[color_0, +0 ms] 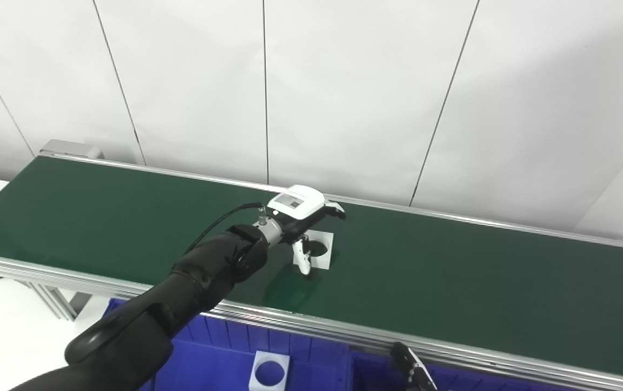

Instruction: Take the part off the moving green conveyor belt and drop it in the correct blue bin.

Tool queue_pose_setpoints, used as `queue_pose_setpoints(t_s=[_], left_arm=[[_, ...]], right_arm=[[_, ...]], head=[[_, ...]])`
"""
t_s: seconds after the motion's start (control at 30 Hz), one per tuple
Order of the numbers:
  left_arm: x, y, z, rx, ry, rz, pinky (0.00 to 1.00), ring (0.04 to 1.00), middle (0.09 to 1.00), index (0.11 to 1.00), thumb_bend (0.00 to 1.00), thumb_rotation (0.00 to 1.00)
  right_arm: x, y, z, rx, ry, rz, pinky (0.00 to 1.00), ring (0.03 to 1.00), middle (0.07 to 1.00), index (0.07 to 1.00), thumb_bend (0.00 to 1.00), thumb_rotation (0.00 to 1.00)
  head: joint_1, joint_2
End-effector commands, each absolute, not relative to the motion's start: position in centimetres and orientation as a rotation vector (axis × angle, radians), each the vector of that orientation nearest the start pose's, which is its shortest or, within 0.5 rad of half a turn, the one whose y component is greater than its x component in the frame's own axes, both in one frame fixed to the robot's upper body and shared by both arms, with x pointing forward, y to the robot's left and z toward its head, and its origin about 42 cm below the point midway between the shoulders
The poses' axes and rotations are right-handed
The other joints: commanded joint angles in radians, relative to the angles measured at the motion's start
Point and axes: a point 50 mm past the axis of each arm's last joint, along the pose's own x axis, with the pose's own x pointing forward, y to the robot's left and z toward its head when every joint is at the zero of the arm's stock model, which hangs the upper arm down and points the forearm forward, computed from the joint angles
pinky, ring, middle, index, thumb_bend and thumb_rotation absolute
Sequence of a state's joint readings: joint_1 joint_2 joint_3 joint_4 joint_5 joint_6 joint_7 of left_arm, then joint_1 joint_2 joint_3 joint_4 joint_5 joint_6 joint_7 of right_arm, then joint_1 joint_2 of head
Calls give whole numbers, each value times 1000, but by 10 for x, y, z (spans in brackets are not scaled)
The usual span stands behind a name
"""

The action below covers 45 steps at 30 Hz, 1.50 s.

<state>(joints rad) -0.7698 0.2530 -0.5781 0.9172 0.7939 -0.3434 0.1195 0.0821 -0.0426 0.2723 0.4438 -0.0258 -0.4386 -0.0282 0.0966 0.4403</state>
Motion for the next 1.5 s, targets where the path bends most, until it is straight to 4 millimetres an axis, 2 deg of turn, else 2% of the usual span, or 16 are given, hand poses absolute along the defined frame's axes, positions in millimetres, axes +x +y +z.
queue_pose_setpoints(t_s=[0.0, 0.17, 0.43, 0.67, 0.83, 0.97, 1.07, 1.23, 1.37, 1.43, 1.47], left_arm=[[500, 146, 177, 1319, -480, -583, 616, 759, 808, 792, 978, 0], [502, 135, 183, 1343, -508, -558, 638, 757, 801, 794, 984, 0], [502, 119, 169, 1360, -451, -536, 590, 726, 801, 791, 1000, 0], [503, 103, 163, 1397, -435, -521, 600, 739, 806, 796, 989, 0], [505, 103, 156, 1425, -421, -505, 608, 735, 798, 789, 999, 0], [506, 106, 150, 1477, -380, -500, 610, 729, 804, 793, 993, 0], [507, 107, 145, 1507, -344, -492, 682, 762, 819, 800, 965, 0], [506, 103, 139, 1510, -338, -472, 724, 762, 816, 793, 970, 0], [506, 101, 138, 1549, -334, -475, 784, 744, 787, 743, 946, 0], [507, 101, 139, 1568, -335, -477, 751, 714, 755, 704, 926, 0], [508, 101, 139, 1574, -338, -476, 704, 678, 734, 683, 894, 0]], right_arm=[[228, -152, -4, -47, 17, 256, 971, 888, 918, 934, 786, 933], [228, -148, -4, -43, 18, 258, 959, 883, 919, 930, 797, 930], [225, -138, -4, -41, 17, 258, 949, 880, 915, 924, 794, 920], [221, -124, -3, -32, 15, 264, 919, 871, 916, 921, 811, 906], [217, -113, -2, -35, 9, 263, 890, 865, 915, 916, 843, 904], [214, -107, 0, -35, 2, 266, 872, 861, 914, 916, 827, 895], [211, -101, 1, -39, -7, 266, 863, 856, 913, 912, 805, 879], [209, -95, 4, -50, -23, 263, 844, 844, 905, 901, 797, 866], [208, -92, 6, -51, -33, 264, 830, 840, 902, 902, 786, 861], [208, -91, 6, -46, -33, 264, 827, 842, 903, 902, 786, 856], [209, -91, 6, -42, -33, 264, 829, 843, 903, 902, 787, 857]], head=[[-2, 0], [-11, -2], [-46, 4], [-72, 7], [-100, 16], [-117, 20], [-132, 24], [-139, 31], [-134, 35], [-134, 35], [-134, 35]])
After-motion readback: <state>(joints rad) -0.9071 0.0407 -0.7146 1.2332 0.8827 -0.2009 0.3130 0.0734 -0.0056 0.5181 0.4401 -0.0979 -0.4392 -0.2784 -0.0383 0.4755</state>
